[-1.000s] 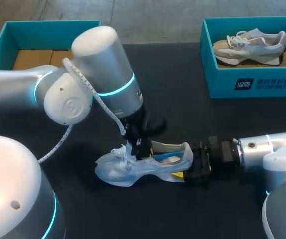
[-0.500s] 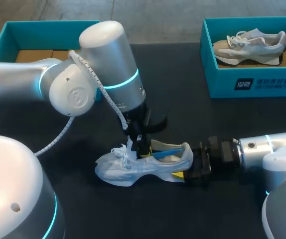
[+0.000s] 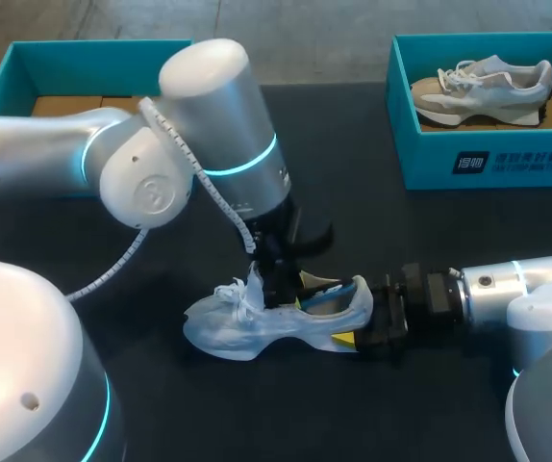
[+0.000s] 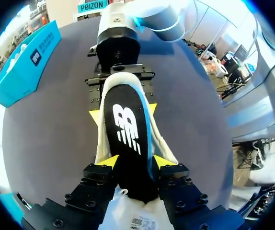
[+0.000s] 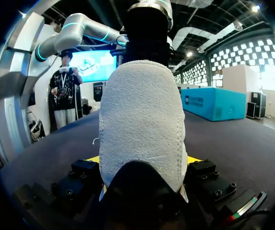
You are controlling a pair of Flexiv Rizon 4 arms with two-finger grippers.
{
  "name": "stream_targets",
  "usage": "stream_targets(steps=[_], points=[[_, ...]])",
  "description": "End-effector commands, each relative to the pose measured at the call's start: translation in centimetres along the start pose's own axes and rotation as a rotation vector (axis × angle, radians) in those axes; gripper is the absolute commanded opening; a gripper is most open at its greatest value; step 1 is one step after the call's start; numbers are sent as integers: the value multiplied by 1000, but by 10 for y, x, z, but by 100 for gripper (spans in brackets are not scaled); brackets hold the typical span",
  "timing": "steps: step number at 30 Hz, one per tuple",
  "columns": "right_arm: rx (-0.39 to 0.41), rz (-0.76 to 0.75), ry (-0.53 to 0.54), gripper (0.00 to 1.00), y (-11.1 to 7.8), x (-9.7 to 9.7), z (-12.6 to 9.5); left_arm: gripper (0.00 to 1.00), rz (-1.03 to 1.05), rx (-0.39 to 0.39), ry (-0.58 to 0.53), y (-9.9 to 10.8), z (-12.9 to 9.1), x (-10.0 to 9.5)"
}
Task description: Take the shoe out of the shoebox, open the shoe tongue, remove and reinsert the insole, then place the shoe into the shoebox
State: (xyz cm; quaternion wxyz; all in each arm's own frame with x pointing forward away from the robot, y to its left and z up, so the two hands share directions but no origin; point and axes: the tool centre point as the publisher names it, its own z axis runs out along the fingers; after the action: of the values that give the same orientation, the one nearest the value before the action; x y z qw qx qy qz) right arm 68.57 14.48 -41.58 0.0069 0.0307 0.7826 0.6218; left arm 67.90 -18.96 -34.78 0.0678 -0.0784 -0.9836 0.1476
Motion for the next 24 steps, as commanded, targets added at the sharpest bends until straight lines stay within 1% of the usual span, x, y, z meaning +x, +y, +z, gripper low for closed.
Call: stream_targets(steps=[1, 7, 12, 24], points=[[3, 0, -2, 0, 1, 1, 0, 42, 4, 12, -60, 5, -8, 13], [3, 0, -2, 0, 1, 1, 0, 39, 11, 24, -102, 1, -14, 18], [3, 0, -2, 0, 1, 1, 0, 38, 17, 40, -117, -1, -19, 22], [3, 0, -2, 0, 1, 1, 0, 38, 34, 66, -193, -12, -26, 36]])
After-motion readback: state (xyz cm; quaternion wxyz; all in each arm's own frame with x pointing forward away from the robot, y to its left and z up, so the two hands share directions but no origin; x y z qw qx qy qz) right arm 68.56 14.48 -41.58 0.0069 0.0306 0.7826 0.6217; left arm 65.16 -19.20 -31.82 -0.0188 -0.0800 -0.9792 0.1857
